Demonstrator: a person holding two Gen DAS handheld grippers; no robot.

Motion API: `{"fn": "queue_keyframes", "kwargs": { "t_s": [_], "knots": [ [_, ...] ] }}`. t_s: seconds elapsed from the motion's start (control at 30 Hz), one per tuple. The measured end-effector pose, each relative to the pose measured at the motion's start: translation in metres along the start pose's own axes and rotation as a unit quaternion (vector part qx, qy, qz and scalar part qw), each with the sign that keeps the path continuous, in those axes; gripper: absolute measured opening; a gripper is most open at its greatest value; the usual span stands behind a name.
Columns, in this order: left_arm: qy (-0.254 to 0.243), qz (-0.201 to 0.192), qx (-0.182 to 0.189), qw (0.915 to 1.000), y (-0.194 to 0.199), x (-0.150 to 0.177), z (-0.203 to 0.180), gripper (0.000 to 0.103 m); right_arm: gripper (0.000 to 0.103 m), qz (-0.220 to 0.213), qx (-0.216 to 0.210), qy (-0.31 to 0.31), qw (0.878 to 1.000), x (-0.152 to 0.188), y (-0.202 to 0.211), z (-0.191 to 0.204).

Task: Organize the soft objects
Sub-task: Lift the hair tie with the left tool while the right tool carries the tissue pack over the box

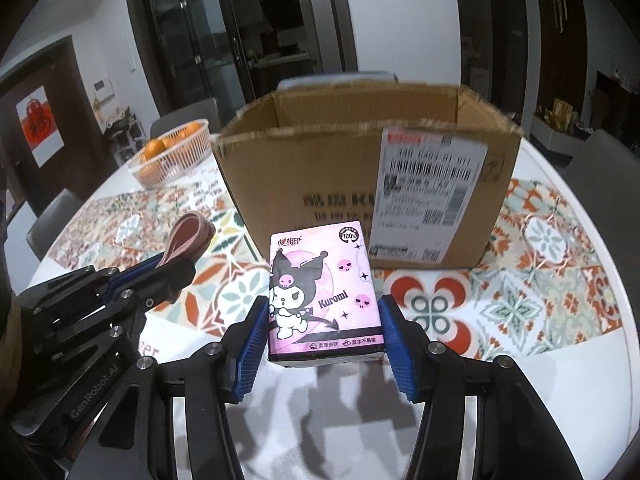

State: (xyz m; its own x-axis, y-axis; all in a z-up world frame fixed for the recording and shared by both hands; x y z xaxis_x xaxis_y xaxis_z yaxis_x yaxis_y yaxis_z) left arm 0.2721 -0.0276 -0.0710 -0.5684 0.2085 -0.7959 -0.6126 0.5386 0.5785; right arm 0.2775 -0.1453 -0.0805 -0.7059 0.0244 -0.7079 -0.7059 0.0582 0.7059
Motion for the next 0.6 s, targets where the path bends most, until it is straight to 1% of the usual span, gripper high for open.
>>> {"fn": "queue_keyframes", "kwargs": {
  "t_s": [0.27, 0.6],
  "knots": [
    [-0.028, -0.044, 0.001, 0.9986, 0.021, -0.032, -0.013, 0.009, 0.056, -0.047, 0.004, -0.01, 0.999, -0.025, 0.027, -0.006],
    [-0.057, -0.094, 0.003, 0.9939, 0.043, -0.068, -0.025, 0.009, 0.056, -0.095, 0.001, -0.028, 0.995, -0.051, 0.054, -0.015]
  ]
}}
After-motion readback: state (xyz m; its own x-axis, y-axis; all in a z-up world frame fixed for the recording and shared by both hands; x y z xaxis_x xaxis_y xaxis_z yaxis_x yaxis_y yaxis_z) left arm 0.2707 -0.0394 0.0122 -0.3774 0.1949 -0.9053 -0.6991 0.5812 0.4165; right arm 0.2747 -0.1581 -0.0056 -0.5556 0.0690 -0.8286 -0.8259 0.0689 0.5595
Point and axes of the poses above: each gripper's, at about its wrist camera, not at the fingertips, and y roughly against the way its jaws point, z to its left, x to its underside, the point moved 7 cm from there along -y, roughly the way its jaws point, and after that the axes turned 15 degrees about x, right-handed, at the moved point
